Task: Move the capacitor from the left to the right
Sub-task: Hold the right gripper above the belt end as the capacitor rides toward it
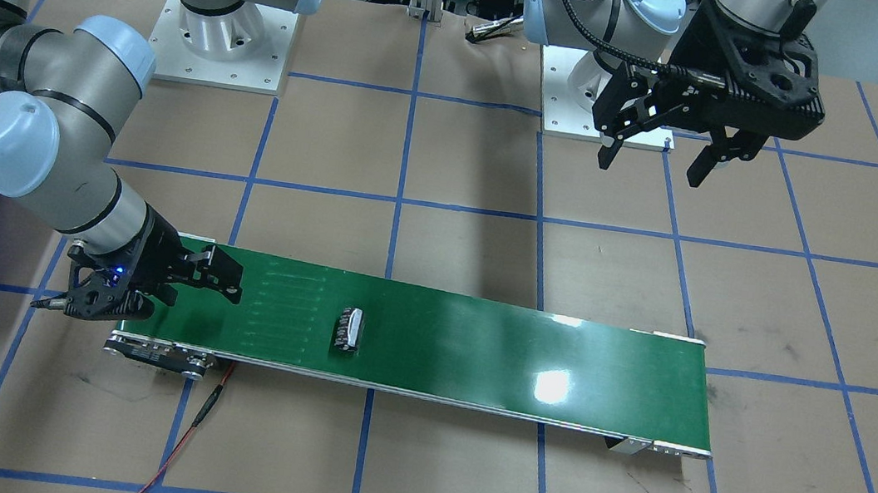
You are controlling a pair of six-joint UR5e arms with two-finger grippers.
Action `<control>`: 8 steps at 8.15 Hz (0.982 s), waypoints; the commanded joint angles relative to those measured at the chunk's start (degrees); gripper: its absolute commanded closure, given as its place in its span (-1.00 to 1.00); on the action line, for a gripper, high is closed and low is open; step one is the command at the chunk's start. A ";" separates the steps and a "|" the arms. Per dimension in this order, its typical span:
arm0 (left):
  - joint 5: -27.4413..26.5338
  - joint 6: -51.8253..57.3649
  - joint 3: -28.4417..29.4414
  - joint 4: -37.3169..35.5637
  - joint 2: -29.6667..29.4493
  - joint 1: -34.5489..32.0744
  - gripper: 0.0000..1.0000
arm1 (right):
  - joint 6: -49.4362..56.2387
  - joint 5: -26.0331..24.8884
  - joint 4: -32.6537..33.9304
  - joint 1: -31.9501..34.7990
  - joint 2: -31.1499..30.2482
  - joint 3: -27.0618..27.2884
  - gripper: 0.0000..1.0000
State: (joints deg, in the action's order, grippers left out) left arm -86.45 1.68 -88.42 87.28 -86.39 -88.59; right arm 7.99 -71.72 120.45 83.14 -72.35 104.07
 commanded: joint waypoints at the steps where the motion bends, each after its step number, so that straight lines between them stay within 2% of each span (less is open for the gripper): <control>1: -0.03 -0.27 0.00 0.00 -0.09 0.00 -1.00 | 6.74 0.43 0.05 0.00 0.11 -0.09 -1.00; 6: -0.03 -0.18 -0.08 0.00 -0.09 0.00 -1.00 | 5.20 0.79 0.75 0.00 0.28 -0.01 -1.00; 8: -0.03 -0.18 -0.08 0.00 0.00 0.00 -1.00 | -1.45 0.35 2.67 0.87 0.81 -0.01 -1.00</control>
State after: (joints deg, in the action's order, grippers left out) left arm -86.48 1.49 -88.50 87.24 -86.43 -88.59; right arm 12.13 -70.99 121.49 83.26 -71.96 104.00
